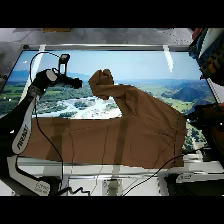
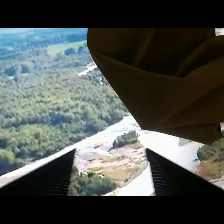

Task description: Fold the clothes and pants, and hang the long-sleeved shirts on hangers.

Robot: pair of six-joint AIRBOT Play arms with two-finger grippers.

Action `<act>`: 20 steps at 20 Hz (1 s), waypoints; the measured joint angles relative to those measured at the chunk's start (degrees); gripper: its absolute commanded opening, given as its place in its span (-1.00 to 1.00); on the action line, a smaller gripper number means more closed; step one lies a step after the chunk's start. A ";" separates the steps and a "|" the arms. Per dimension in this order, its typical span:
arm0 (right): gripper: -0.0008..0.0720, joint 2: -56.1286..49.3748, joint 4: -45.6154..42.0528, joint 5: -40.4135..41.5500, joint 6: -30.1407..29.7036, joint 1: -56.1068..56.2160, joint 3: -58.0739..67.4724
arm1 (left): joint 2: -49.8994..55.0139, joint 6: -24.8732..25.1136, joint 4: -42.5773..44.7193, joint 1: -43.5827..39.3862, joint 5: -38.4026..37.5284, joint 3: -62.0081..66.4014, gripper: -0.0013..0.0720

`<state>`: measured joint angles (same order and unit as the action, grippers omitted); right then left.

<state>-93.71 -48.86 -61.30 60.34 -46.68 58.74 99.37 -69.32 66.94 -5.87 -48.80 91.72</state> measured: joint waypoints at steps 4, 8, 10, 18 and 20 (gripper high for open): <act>-0.13 -2.51 4.66 0.35 -6.10 0.15 -0.07 | 2.16 -0.33 -1.55 -0.24 -4.57 0.59 0.66; -0.89 -3.28 5.35 1.81 -9.01 0.94 -0.17 | 7.04 -0.35 -9.66 -0.46 -4.20 0.74 0.66; -0.89 -3.34 5.81 2.08 -9.68 1.42 -0.17 | 9.62 -0.39 -15.50 -0.83 -1.60 0.79 0.51; -0.89 -3.41 6.62 2.71 -10.43 2.14 -0.17 | 13.68 2.58 -24.59 -6.58 10.23 0.90 0.30; -0.89 -3.41 6.71 2.73 -10.45 2.14 -0.17 | 14.10 2.95 -23.80 -8.46 13.64 0.90 0.25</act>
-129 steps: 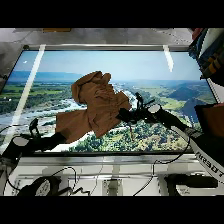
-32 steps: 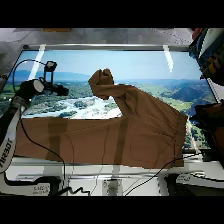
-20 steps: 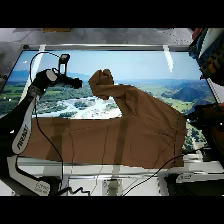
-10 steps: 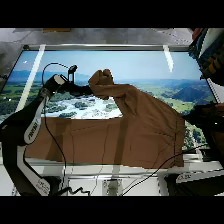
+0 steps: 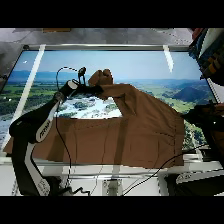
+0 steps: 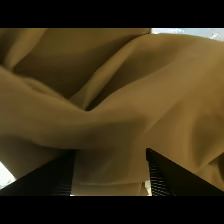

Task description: Fold the clothes and pants, and hang the long-sleeved shirts on hangers.

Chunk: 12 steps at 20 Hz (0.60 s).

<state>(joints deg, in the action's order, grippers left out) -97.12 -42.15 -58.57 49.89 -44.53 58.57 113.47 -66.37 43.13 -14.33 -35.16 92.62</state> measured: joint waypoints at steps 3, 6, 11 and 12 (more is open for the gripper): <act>-0.89 0.00 0.04 0.02 -0.04 0.02 0.00 | 0.46 -0.04 0.96 -2.38 3.74 0.00 -0.50; -0.89 0.00 0.09 0.02 -0.07 0.02 0.00 | 0.44 -0.09 1.44 -3.43 5.51 0.00 -0.92; -0.89 0.00 0.09 0.00 -0.07 0.02 0.00 | -2.25 -0.26 3.61 -3.69 6.49 0.00 -0.93; -0.89 0.00 0.09 -0.02 -0.07 0.02 0.00 | -3.41 -0.26 5.20 -3.89 6.49 0.00 -0.93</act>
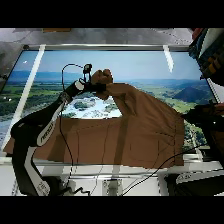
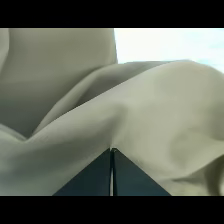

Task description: Fold the clothes and pants, and hang the long-sleeved shirts on hangers.

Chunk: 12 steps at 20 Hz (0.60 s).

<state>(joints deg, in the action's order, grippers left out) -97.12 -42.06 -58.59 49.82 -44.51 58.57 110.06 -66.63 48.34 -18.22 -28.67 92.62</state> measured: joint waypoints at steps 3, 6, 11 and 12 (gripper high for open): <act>-0.90 0.00 0.00 -0.24 -0.02 0.00 0.00 | -4.26 0.02 5.44 -1.42 -1.33 -0.02 -0.93; -0.90 -0.04 0.00 -1.11 -0.04 0.00 0.02 | -9.88 1.36 8.98 -4.48 -3.15 -0.02 -0.93; -0.90 -0.04 -0.04 -1.73 -0.02 0.00 0.00 | -19.19 7.72 10.99 -13.14 -5.49 -0.02 -0.92; -0.90 -0.04 -0.07 -1.77 -0.02 0.00 0.00 | -20.39 9.01 11.19 -15.13 -5.73 -0.02 -0.92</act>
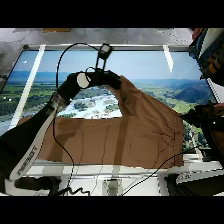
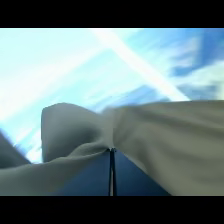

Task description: Fold the clothes and pants, and hang the long-sleeved shirts on hangers.

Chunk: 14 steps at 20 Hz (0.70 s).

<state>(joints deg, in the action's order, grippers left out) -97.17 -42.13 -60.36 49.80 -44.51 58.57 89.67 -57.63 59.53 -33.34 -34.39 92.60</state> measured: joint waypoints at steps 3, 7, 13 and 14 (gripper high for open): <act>-0.90 0.00 -0.07 -0.07 0.00 0.00 0.00 | -1.97 2.69 0.26 -6.49 -0.52 0.00 -0.92; -0.90 0.00 -0.13 -0.11 0.00 0.00 0.00 | -1.25 4.09 0.42 -14.93 -1.07 0.00 -0.91; -0.90 0.00 -0.15 -0.11 0.00 0.00 0.00 | 2.80 4.35 0.39 -22.75 -1.27 0.00 0.25; -0.90 0.00 -0.17 -0.11 0.00 0.00 0.00 | 2.73 3.89 0.42 -22.53 -1.29 0.00 0.10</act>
<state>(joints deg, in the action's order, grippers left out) -97.17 -42.30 -60.47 49.80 -44.51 58.57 92.40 -53.74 59.94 -55.88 -35.68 92.60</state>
